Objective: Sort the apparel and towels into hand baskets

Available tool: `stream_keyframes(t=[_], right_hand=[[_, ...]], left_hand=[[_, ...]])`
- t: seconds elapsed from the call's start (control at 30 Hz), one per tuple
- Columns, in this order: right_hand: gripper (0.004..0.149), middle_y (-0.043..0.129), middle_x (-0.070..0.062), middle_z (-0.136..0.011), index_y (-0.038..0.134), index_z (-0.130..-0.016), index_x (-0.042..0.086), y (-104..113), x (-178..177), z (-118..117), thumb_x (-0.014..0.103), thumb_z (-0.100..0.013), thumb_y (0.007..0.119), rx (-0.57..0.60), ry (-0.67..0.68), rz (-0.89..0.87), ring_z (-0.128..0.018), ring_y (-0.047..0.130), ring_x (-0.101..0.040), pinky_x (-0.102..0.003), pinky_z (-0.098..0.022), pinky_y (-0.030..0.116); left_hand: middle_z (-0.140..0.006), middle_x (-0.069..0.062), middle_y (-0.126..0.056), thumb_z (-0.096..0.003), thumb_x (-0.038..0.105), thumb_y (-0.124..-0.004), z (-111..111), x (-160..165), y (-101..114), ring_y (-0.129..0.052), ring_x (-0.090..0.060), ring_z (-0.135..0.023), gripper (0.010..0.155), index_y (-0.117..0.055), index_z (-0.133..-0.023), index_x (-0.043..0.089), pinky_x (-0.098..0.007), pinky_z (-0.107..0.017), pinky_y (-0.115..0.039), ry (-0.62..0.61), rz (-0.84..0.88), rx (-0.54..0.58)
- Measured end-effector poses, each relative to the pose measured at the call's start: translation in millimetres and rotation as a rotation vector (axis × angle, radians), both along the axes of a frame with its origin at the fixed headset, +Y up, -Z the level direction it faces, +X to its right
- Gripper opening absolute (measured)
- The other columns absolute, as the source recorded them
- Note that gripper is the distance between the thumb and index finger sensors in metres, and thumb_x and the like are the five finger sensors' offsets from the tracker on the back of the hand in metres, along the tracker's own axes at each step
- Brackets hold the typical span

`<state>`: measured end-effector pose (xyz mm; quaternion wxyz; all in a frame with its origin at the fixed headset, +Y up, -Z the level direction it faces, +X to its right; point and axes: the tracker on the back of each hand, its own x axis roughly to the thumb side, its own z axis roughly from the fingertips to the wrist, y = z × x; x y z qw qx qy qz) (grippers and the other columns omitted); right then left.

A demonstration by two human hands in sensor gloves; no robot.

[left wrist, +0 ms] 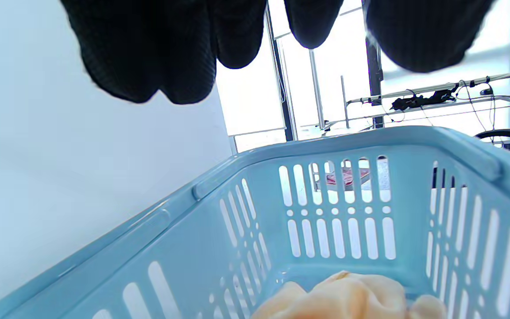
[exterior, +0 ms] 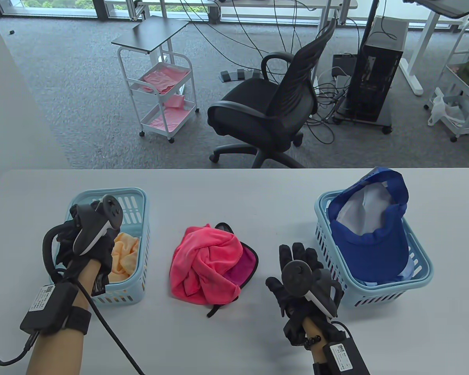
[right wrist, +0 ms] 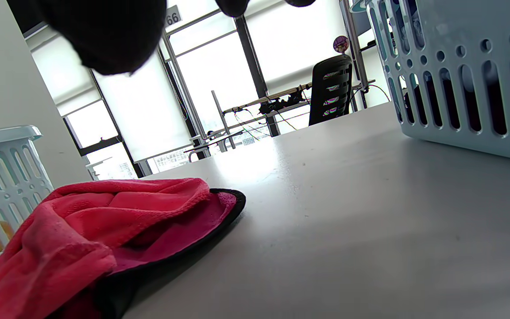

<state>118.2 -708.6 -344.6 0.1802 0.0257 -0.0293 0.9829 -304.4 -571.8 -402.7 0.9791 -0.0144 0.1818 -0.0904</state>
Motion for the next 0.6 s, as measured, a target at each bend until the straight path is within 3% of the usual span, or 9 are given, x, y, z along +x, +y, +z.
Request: stream_keyframes(t=[0.17,0.33,0.47,0.6], right_hand=[[0.085,0.023,-0.020,-0.109,0.034,-0.105,0.019,1,0,0,0.049,-0.039,0.077,0.003,-0.003,0.002,-0.098,0.027,-0.055,-0.068,-0.071,0.035],[0.085,0.023,-0.020,-0.109,0.033,-0.105,0.018,1,0,0,0.049,-0.039,0.078,0.007,-0.005,0.003,-0.098,0.027,-0.055,-0.068,-0.071,0.035],[0.085,0.023,-0.020,-0.109,0.034,-0.105,0.018,1,1,1,0.049,-0.039,0.077,0.010,-0.006,0.003,-0.098,0.027,-0.055,-0.068,-0.071,0.035],[0.085,0.023,-0.020,-0.109,0.033,-0.105,0.018,2,1,1,0.049,-0.039,0.077,0.013,-0.008,0.001,-0.098,0.027,-0.055,-0.068,-0.071,0.035]], left_hand=[[-0.118,-0.025,-0.045,-0.0440,0.062,-0.070,8,28,20,-0.072,-0.054,-0.102,0.089,-0.033,-0.114,0.022,-0.062,-0.072,-0.072,-0.101,0.032,0.054],[-0.117,-0.033,-0.029,-0.0440,0.066,-0.066,20,77,34,-0.058,-0.062,-0.104,0.099,-0.019,-0.114,0.015,-0.067,-0.073,-0.063,-0.260,0.121,0.058],[-0.116,-0.036,-0.023,-0.0439,0.067,-0.065,26,119,32,-0.053,-0.066,-0.103,0.101,-0.015,-0.114,0.015,-0.070,-0.073,-0.059,-0.372,0.158,0.032],[-0.115,-0.037,-0.019,-0.0438,0.067,-0.065,22,159,17,-0.050,-0.068,-0.103,0.100,-0.013,-0.114,0.018,-0.071,-0.073,-0.058,-0.438,0.128,-0.021]])
